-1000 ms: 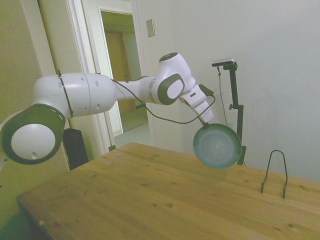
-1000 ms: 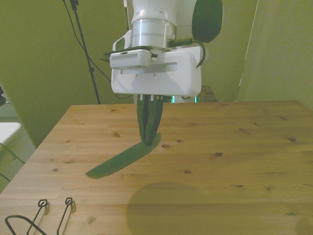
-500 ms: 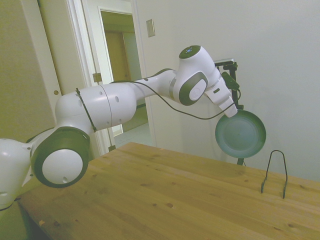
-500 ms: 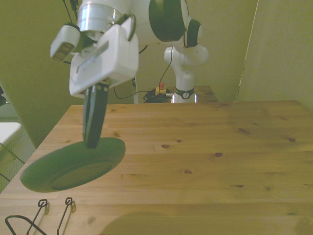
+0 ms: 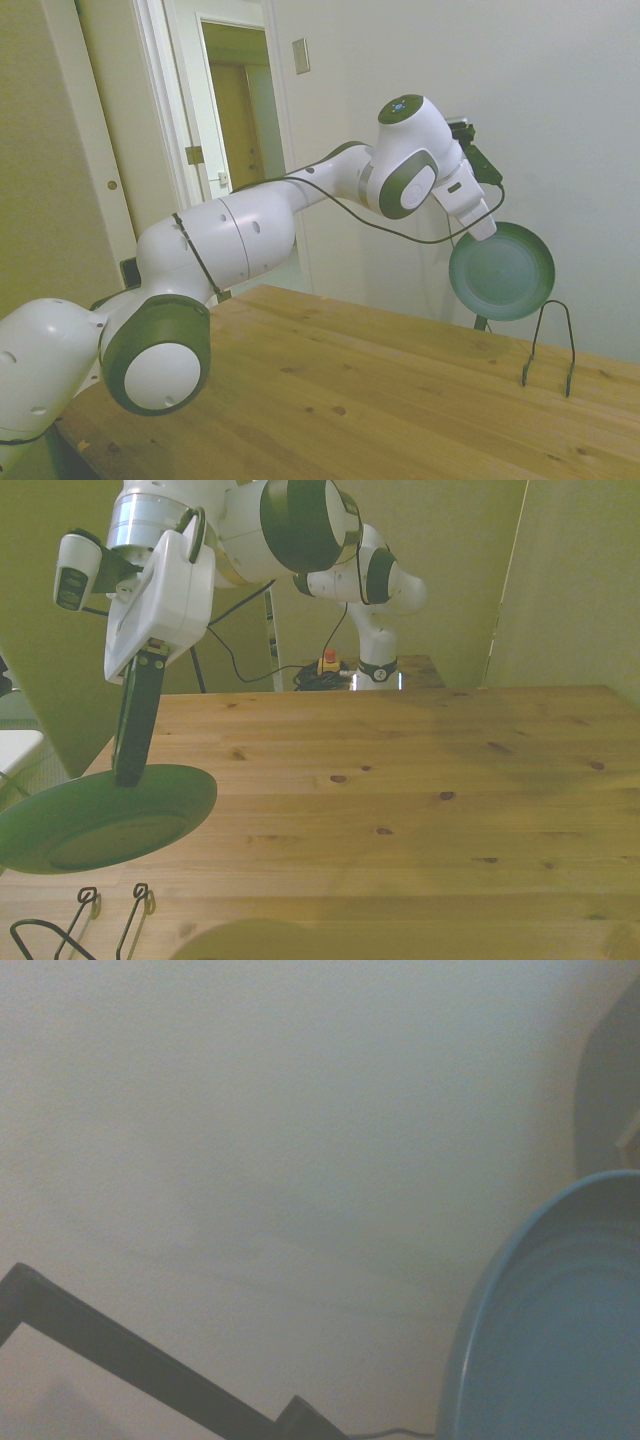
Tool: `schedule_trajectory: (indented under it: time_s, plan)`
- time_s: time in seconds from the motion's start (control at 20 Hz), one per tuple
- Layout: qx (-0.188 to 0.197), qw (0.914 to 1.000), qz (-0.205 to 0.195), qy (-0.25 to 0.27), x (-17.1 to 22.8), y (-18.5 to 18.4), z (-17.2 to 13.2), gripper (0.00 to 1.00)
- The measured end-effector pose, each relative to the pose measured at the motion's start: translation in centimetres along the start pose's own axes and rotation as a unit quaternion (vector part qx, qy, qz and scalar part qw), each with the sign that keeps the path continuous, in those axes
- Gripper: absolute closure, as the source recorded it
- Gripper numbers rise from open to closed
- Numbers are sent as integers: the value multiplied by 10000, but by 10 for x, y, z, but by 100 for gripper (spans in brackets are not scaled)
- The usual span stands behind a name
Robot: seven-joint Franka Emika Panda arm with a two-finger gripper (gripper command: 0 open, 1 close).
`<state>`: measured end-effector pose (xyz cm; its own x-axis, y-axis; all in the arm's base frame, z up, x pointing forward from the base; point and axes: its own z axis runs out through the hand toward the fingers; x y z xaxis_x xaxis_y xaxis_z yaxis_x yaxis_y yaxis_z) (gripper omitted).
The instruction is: Load the plate
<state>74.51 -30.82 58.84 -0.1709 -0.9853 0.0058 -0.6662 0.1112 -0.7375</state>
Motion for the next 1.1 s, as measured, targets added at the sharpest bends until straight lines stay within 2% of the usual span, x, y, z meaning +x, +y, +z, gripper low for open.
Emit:
schedule_trajectory:
  time_s: [0.45, 0.65, 1.1]
  plan:
    - [595, 9975, 389, 56, 45, 9, 8, 100]
    - [616, 9969, 479, 80, 58, 15, 11, 100]
    - [665, 9956, 610, 235, 80, 40, 42, 100]
